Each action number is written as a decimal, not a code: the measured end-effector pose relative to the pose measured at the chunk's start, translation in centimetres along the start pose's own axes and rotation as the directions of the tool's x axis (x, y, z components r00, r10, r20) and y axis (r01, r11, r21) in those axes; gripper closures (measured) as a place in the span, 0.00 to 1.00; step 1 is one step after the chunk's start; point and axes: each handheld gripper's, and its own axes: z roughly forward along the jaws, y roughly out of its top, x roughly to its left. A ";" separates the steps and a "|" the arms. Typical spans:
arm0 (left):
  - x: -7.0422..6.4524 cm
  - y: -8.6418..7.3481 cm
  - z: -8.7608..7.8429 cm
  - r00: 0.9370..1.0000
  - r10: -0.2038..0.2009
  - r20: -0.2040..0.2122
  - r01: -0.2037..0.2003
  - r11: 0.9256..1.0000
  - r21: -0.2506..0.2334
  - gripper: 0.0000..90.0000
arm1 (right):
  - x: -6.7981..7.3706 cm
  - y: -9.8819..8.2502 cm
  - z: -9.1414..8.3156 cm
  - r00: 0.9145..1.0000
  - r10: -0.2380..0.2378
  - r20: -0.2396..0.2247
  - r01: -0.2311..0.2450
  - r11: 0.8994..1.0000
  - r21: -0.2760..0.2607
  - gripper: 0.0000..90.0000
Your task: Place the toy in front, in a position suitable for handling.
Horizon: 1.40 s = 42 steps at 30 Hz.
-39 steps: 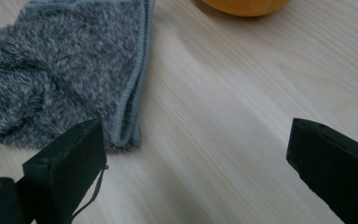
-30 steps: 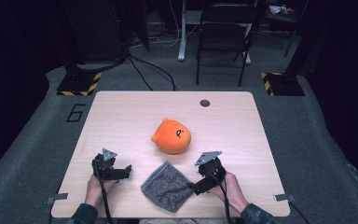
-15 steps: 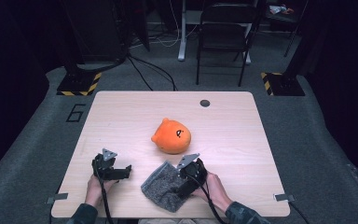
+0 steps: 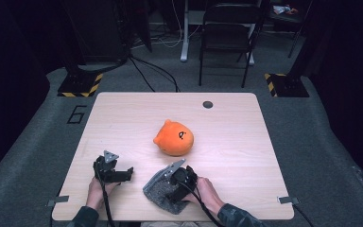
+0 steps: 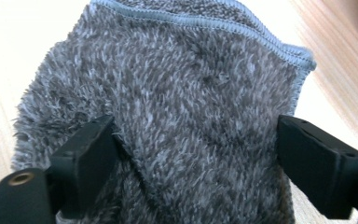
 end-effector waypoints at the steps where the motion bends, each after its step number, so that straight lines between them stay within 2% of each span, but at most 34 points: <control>1: 0.0 0.0 0.0 1.000 0.000 0.001 0.000 1.000 0.002 0.00 | -0.1 0.0 0.1 1.000 0.001 -0.008 -0.001 1.000 0.009 0.20; 4: 0.0 0.0 0.0 1.000 0.001 0.001 -0.001 1.000 0.003 0.00 | -0.3 -0.3 0.2 1.000 0.004 -0.029 -0.004 1.000 0.001 0.28; 7: 0.0 0.0 0.0 1.000 0.001 0.001 -0.001 1.000 0.003 0.00 | -0.4 -0.3 -0.1 0.999 0.005 -0.043 -0.005 1.000 0.001 0.40; 14: 0.0 0.0 0.0 1.000 0.001 0.002 -0.001 1.000 0.003 0.00 | -0.9 -0.6 -0.4 0.999 0.010 -0.053 -0.011 1.000 -0.018 0.65; 18: 0.0 0.0 0.0 1.000 0.001 0.001 -0.001 1.000 0.003 0.00 | -0.8 -0.7 -0.4 0.998 0.003 -0.062 -0.005 1.000 -0.030 0.75; 24: 0.0 0.0 0.0 1.000 -0.001 -0.003 0.001 1.000 -0.003 0.00 | -0.6 -0.9 -0.6 0.998 0.000 -0.058 -0.003 0.999 -0.045 0.81; 28: 0.0 0.0 0.0 1.000 0.000 0.000 0.000 1.000 0.002 0.00 | -1.1 -0.8 -1.4 0.999 0.015 -0.047 -0.017 0.999 -0.051 0.81; 31: 0.0 0.0 0.0 1.000 0.000 0.000 0.000 1.000 0.003 0.00 | -1.2 -1.1 -1.9 0.999 0.008 -0.049 -0.011 0.999 -0.045 0.81; 32: 0.0 0.0 0.0 1.000 -0.001 -0.006 0.001 1.000 -0.005 0.00 | -1.2 -1.2 -2.3 0.999 -0.005 -0.034 0.004 0.999 -0.044 0.81; 37: 0.0 0.0 0.0 1.000 -0.001 -0.004 0.001 1.000 -0.003 0.00 | -2.0 -1.4 -4.2 0.999 0.022 -0.030 -0.025 0.997 -0.080 0.81; 42: -0.1 0.0 0.0 1.000 0.000 -0.009 0.000 1.000 -0.006 0.00 | -2.3 -2.5 -5.2 0.999 0.030 -0.020 -0.032 0.997 -0.070 0.81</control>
